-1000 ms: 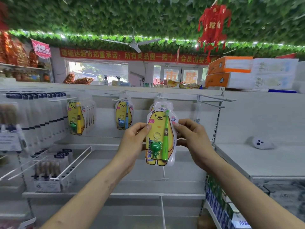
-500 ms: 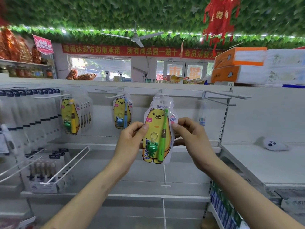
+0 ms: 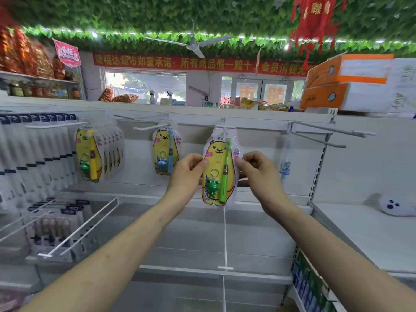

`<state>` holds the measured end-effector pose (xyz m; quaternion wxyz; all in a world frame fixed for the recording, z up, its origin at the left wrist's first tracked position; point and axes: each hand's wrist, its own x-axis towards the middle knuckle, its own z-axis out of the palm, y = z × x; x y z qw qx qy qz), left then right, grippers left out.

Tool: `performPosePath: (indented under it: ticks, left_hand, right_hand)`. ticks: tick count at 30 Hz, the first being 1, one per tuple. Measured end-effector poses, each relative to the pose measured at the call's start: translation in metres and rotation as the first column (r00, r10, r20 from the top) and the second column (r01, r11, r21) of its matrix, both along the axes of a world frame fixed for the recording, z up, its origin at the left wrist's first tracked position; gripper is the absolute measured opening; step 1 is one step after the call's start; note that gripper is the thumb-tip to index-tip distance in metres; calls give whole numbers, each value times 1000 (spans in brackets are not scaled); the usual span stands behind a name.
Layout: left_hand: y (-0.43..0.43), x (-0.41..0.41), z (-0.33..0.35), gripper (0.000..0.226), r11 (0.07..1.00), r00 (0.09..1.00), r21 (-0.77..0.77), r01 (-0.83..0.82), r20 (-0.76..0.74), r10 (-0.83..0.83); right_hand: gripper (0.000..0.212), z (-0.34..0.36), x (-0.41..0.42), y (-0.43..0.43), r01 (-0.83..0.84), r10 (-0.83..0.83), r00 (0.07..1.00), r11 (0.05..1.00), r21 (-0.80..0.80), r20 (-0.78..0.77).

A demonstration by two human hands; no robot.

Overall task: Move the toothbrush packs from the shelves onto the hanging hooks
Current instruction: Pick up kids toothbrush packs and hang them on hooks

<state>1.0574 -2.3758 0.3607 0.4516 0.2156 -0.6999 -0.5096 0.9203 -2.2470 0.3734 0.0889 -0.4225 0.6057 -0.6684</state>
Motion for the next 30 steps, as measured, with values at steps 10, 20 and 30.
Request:
performPosePath:
  ticks: [10,20,30]
  left_hand:
    - [-37,-29,5,8,993,992,-84,-88,79,95]
    - [0,6,-14,4,920,962,-347,-179,132,237]
    - [184,-45,-58,45,414,892,-804,428,449,-51]
  right_hand:
    - [17,-1,-31,-43,136,-131,989,987,80,-61]
    - [12,-17,-8,37,416,-325,879,879,231,-349]
    - [34,-79,55,222,903,-343,379,342,262,-859]
